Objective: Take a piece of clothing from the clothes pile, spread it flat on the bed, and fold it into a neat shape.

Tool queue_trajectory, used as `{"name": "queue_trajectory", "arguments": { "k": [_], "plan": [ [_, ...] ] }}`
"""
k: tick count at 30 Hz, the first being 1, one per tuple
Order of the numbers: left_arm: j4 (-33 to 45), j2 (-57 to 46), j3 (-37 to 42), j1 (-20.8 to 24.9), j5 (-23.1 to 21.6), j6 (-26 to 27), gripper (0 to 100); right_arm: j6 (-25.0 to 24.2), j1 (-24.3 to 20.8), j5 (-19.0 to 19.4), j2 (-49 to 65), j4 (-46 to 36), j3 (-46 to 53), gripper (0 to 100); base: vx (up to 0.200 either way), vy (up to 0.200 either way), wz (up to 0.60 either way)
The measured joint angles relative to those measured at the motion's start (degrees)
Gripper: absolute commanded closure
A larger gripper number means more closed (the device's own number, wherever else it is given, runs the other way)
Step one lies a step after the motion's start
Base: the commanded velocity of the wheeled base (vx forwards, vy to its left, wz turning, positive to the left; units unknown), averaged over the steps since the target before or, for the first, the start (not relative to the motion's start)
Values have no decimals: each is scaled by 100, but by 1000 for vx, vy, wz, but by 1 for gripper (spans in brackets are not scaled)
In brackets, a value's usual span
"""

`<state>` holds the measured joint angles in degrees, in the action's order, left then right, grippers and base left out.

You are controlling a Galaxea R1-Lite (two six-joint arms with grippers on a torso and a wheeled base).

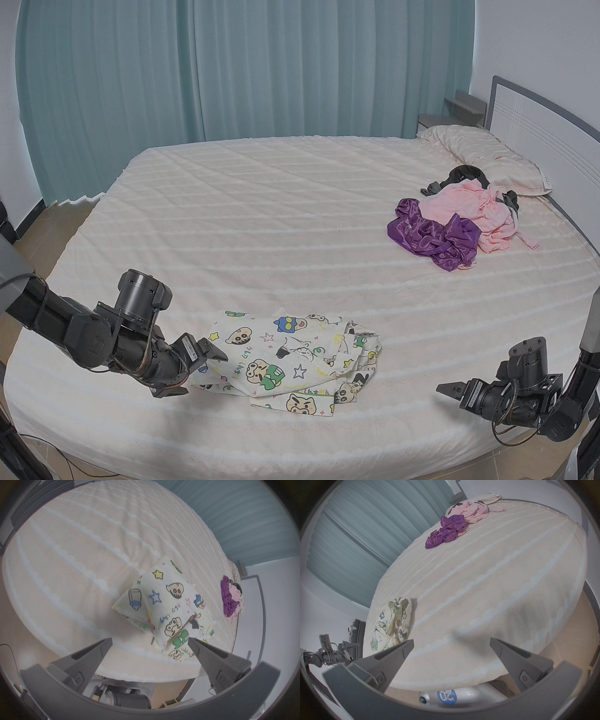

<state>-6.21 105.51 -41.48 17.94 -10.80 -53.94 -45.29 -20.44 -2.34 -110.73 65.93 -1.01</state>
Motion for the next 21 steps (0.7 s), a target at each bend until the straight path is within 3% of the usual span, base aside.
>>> {"name": "queue_trajectory", "arguments": {
  "k": [7,13,21],
  "plan": [
    [-6,238,-132,-232,-37,16,0,43,-44,40,17,241,0,0,0,200,0],
    [7,325,-204,-329,-116,33,0,262,-424,7,15,914,-160,0,0,200,0],
    [-6,350,-206,-345,-208,51,0,1093,-664,280,-123,204,-1495,0,0,0,0]
  ]
}}
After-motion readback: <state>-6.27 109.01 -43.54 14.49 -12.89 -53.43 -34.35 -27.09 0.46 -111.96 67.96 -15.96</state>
